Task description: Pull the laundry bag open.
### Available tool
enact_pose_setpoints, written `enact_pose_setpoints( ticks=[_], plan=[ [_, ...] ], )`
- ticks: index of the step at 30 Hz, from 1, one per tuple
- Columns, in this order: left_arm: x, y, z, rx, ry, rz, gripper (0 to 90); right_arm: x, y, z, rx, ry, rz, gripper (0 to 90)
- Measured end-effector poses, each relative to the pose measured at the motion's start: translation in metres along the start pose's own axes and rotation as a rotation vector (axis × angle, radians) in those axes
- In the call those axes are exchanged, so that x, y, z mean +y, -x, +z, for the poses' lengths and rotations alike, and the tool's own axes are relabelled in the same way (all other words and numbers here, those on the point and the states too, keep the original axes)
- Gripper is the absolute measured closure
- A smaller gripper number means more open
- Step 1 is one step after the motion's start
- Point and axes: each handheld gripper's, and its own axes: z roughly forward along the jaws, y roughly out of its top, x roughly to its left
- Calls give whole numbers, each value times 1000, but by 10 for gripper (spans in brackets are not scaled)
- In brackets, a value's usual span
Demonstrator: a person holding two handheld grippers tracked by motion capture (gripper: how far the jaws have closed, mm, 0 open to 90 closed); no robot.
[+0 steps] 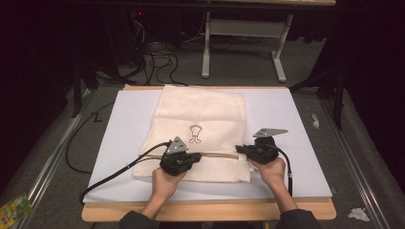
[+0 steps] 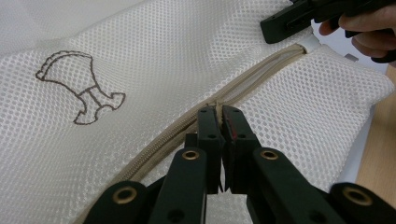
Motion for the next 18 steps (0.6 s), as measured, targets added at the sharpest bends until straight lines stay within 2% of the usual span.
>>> enact_pose_setpoints(
  ticks=[10, 18],
  plan=[
    [-3, -4, -6, 6, 13, -14, 872, -1, 0, 0, -6, 0, 0, 884],
    [-4, -3, -8, 9, 14, -8, 872, -2, 0, 1, -5, 7, -2, 884]
  ],
)
